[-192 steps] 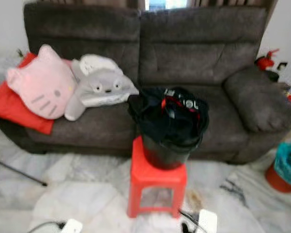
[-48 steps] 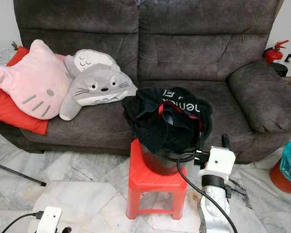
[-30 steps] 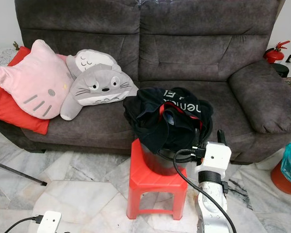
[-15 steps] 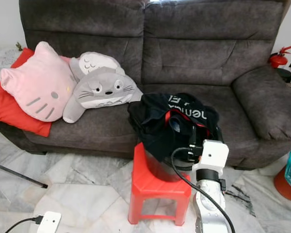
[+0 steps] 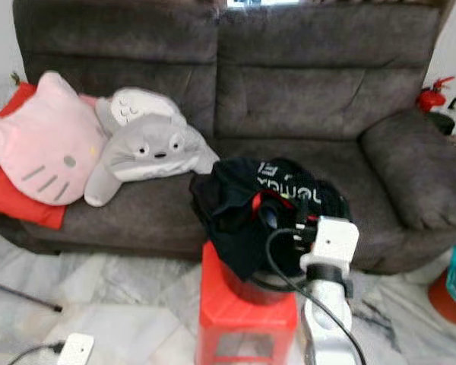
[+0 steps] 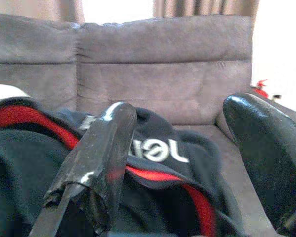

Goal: Hang hanger

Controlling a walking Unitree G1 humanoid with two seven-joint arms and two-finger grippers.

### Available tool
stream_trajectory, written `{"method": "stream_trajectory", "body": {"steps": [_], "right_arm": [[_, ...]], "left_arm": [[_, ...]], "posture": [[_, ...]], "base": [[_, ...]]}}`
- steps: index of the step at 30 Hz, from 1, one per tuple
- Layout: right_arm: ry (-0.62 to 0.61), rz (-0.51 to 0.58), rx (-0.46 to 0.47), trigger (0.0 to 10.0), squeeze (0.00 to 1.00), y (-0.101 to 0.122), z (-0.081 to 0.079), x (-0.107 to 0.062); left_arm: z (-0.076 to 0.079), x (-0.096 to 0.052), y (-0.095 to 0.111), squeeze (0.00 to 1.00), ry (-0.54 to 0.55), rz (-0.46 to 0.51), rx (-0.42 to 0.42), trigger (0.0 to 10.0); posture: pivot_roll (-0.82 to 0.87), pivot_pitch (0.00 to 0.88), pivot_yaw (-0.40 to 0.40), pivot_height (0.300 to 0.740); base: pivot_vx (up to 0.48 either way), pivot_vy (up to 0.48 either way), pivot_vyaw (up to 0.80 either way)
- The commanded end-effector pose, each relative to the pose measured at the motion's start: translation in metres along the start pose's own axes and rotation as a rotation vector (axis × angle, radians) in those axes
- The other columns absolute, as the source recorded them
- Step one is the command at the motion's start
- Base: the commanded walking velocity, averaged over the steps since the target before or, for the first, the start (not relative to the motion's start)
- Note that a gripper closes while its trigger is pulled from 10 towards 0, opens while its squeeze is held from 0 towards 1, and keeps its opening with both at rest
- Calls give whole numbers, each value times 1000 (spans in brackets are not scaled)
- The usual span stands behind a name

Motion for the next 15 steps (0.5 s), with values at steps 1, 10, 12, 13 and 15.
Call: {"method": "stream_trajectory", "body": {"steps": [1,10,12,13,15], "right_arm": [[-73,-17,-28,10000,0,-2,15,-6],[-253,-124,-10,10000,0,-13,48,-29],[-257,-140,-8,10000,0,-16,51,-32],[-257,-145,-13,10000,0,-17,52,-33],[-268,-160,-12,10000,0,-19,54,-35]], "left_arm": [[0,-1,-7,0,-1,-25,9,10000],[1,-1,-5,0,1,-22,10,10000],[2,0,-5,0,0,-22,13,10000],[2,0,-4,0,0,-21,13,10000],[3,0,-4,0,-1,-20,12,10000]], "posture": [[-160,0,21,740],[-177,0,27,740],[-179,0,26,740],[-178,0,26,740],[-176,0,24,740]], "base": [[0,0,0],[0,0,0],[0,0,0],[0,0,0],[0,0,0]]}}
Point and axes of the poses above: a point about 5 cm out from each wrist's last joint towards the gripper, its own x axis pointing out of the wrist towards the gripper, its own y axis along the axis of the wrist's last joint, z = x × y, the point moved 2 cm from there along x, pointing out of the wrist towards the gripper, and after that the axes turned 13 degrees about -x, right-handed, at the moved point
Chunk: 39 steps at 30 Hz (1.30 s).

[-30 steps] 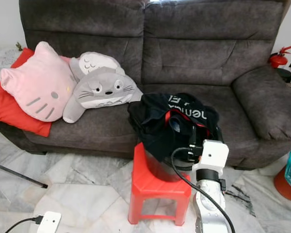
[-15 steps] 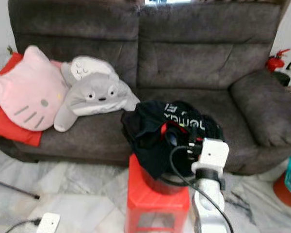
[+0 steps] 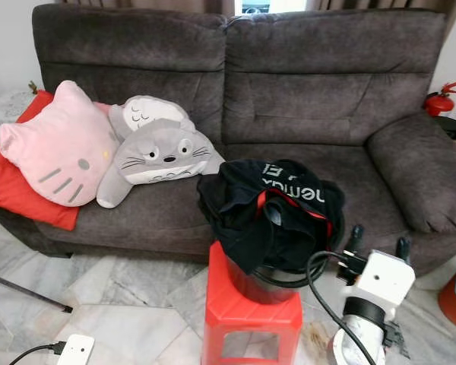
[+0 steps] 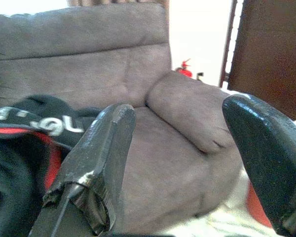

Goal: Hang hanger

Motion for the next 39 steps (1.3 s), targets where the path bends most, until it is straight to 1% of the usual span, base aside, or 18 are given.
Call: {"method": "stream_trajectory", "body": {"steps": [1,5,7,9,10,13,14,18,20,22,25,26,29,31,33,39], "right_arm": [[-20,-13,18,10000,0,2,4,0],[-68,-63,47,10000,0,-5,10,1],[-69,-82,51,10000,0,-9,11,2],[-18,-99,56,10000,0,-13,5,8],[-18,-99,56,10000,0,-13,5,8],[68,-96,68,10000,0,-11,-9,18],[68,-96,68,10000,0,-11,-9,18],[184,-119,36,10000,0,-17,-27,23],[222,-132,35,10000,0,-19,-33,24],[230,-133,42,10000,0,-18,-35,25],[259,-118,40,10000,0,-15,-39,24],[292,-116,14,10000,0,-18,-42,21],[320,-110,-11,10000,0,-20,-44,19],[331,-92,-1,10000,0,-17,-45,18],[353,-49,13,10000,0,-9,-49,16],[370,10,47,10000,0,1,-52,16]], "left_arm": [[0,0,-2,0,5,-15,14,10000],[1,0,-1,0,0,-14,13,10000],[2,0,-1,0,-2,-16,13,10000],[3,0,-2,0,-5,-21,12,10000],[3,0,-2,0,-5,-21,12,10000],[5,0,-4,0,-6,-26,11,10000],[5,0,-4,0,-6,-26,11,10000],[5,0,-5,0,-5,-26,11,10000],[6,0,-5,0,-3,-25,11,10000],[6,0,-4,0,-2,-23,9,10000],[7,1,-3,0,-1,-19,5,10000],[7,1,-3,0,0,-18,3,10000],[7,1,-3,0,0,-19,3,10000],[6,1,-3,0,-1,-19,3,10000],[6,1,-4,0,-3,-19,2,10000],[5,0,-3,0,-3,-17,2,10000]], "posture": [[-176,0,24,740],[-176,0,24,740],[-173,0,22,740],[-177,0,23,740],[-177,0,23,740],[-173,0,20,740],[-173,0,20,740],[-176,0,20,740],[-172,0,18,740],[-172,0,18,740],[-168,0,15,740],[-172,0,16,740],[-171,0,17,740],[-174,0,19,740],[-176,0,20,740],[-172,0,16,740]], "base": [[0,0,0],[0,0,0],[0,0,0],[0,0,0],[0,0,0],[0,0,0],[0,0,0],[0,0,0],[0,0,0],[0,0,0],[0,0,0],[0,0,0],[0,0,0],[0,0,0],[0,0,0],[0,0,0]]}}
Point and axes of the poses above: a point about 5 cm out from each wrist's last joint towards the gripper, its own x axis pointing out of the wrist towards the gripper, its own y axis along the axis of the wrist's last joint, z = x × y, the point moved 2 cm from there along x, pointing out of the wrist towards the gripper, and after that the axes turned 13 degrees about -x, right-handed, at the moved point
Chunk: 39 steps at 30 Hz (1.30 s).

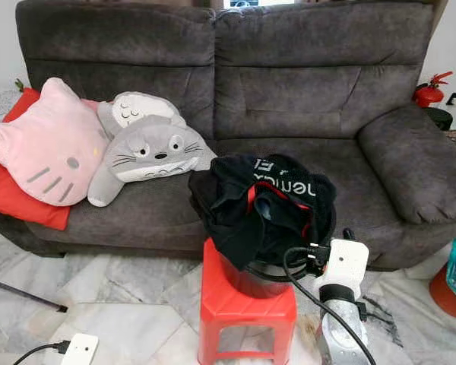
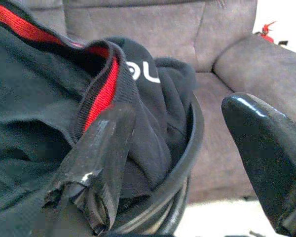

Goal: Hang hanger

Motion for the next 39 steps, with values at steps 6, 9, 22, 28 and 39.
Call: {"method": "stream_trajectory", "body": {"steps": [6,9,22,28,39], "right_arm": [[8,103,34,10000,0,20,-3,2],[1,108,36,10000,0,20,-2,2],[-81,32,60,10000,0,1,9,-2],[-140,7,79,10000,0,-6,19,-4],[-124,26,95,10000,0,-2,17,0]], "left_arm": [[-4,-1,-3,0,8,-13,5,10000],[-6,-1,-3,0,9,-12,3,10000],[-6,-1,-2,0,8,-13,13,10000],[-1,0,-1,0,4,-8,16,10000],[1,0,-3,0,5,-20,15,10000]], "posture": [[-174,0,17,740],[-175,0,17,740],[-169,0,19,740],[-171,0,22,740],[-169,0,20,740]], "base": [[0,0,0],[0,0,0],[0,0,0],[0,0,0],[0,0,0]]}}
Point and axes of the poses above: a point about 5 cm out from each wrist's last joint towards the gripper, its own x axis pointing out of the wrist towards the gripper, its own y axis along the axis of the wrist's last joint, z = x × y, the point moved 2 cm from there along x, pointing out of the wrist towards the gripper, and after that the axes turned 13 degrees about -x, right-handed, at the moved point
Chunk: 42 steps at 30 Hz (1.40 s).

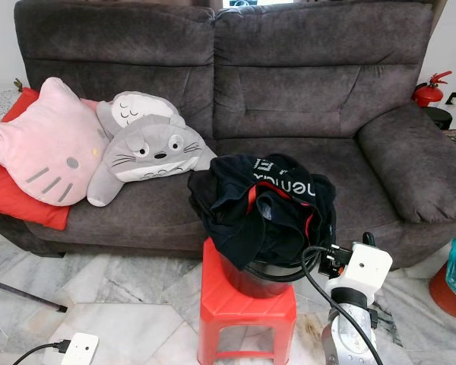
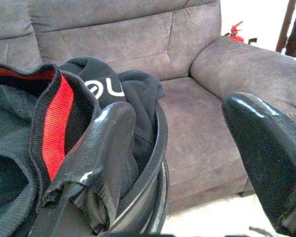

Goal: Hang hanger

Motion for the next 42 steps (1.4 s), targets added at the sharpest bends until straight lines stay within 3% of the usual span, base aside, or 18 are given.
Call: {"method": "stream_trajectory", "body": {"steps": [1,25,42], "right_arm": [[6,12,5,10000,0,2,-2,1],[74,75,-36,10000,0,11,1,18],[136,84,-42,10000,0,8,-7,17]], "left_arm": [[0,0,-4,0,7,-23,14,10000],[3,0,-2,0,-3,-17,12,10000],[2,1,3,0,-4,2,13,10000]], "posture": [[-169,0,20,740],[-165,0,18,740],[-163,0,18,740]], "base": [[0,0,0],[0,0,0],[0,0,0]]}}
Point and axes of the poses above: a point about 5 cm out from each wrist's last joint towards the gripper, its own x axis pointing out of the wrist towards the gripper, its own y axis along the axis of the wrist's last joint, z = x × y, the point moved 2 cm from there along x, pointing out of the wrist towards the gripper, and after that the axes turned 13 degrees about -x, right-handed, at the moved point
